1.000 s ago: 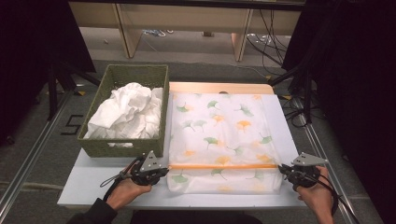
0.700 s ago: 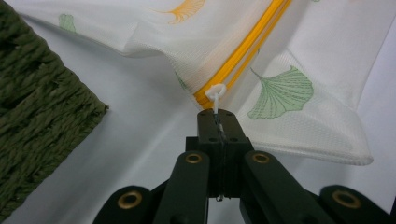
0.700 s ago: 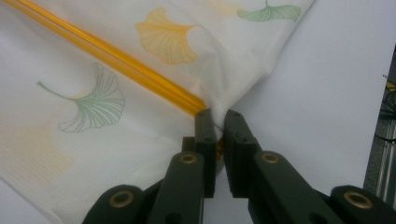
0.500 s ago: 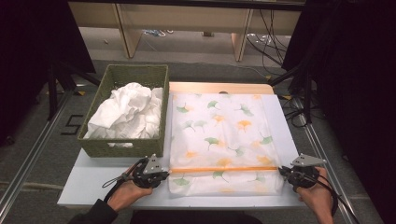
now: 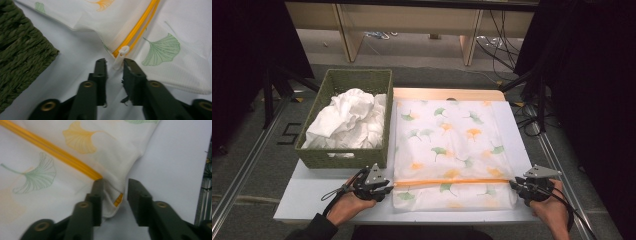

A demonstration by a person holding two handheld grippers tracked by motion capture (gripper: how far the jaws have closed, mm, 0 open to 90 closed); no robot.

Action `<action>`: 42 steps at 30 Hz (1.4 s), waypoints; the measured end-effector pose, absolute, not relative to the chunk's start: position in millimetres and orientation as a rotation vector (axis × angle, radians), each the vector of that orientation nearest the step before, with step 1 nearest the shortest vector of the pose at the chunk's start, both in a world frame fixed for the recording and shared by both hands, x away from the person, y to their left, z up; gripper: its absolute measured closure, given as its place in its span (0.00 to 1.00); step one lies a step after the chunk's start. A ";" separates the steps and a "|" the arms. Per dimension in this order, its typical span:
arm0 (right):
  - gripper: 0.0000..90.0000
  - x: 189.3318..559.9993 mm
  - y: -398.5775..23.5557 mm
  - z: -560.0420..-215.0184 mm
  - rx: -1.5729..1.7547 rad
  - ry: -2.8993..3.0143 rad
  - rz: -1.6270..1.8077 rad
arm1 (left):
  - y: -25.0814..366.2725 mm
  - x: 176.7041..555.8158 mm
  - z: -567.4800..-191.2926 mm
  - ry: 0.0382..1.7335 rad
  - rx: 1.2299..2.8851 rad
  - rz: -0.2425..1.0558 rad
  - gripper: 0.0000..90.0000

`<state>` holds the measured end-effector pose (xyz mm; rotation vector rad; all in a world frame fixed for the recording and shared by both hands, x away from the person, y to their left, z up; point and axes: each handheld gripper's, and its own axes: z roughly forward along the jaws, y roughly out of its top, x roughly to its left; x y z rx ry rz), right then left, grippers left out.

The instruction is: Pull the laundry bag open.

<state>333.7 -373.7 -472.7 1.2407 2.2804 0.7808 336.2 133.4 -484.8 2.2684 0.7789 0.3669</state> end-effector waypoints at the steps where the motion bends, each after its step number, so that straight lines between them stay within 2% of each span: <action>1: 0.68 335.9 -375.5 -472.3 1.216 2.269 0.792 | 132.8 336.0 -485.0 0.788 2.263 0.364 0.66; 4: 0.56 336.8 -373.6 -466.6 1.241 2.197 0.860 | 130.4 335.1 -482.9 0.816 2.260 0.367 0.49; 8: 0.46 336.0 -359.5 -458.7 1.245 2.159 0.947 | 127.6 331.8 -479.2 0.834 2.215 0.365 0.36; 10: 0.44 338.1 -357.8 -458.8 1.206 2.167 0.970 | 127.6 330.3 -477.8 0.842 2.205 0.370 0.35; 11: 0.37 339.2 -348.0 -456.3 1.169 2.177 0.998 | 127.7 329.0 -476.8 0.845 2.187 0.367 0.33; 12: 0.37 339.2 -348.0 -456.3 1.169 2.177 0.998 | 128.0 328.4 -476.4 0.844 2.183 0.367 0.33; 14: 0.28 340.3 -340.8 -454.4 1.159 2.167 1.019 | 128.4 325.2 -473.9 0.848 2.167 0.374 0.31; 23: 0.26 352.6 -301.4 -458.6 1.049 2.275 1.093 | 129.2 313.1 -467.4 0.853 2.119 0.379 0.27; 31: 0.23 369.9 -270.4 -471.3 0.988 2.358 1.043 | 128.7 310.2 -467.1 0.834 2.149 0.405 0.26; 42: 0.23 380.9 -246.8 -479.4 0.888 2.425 0.999 | 129.2 312.2 -467.7 0.821 2.153 0.408 0.27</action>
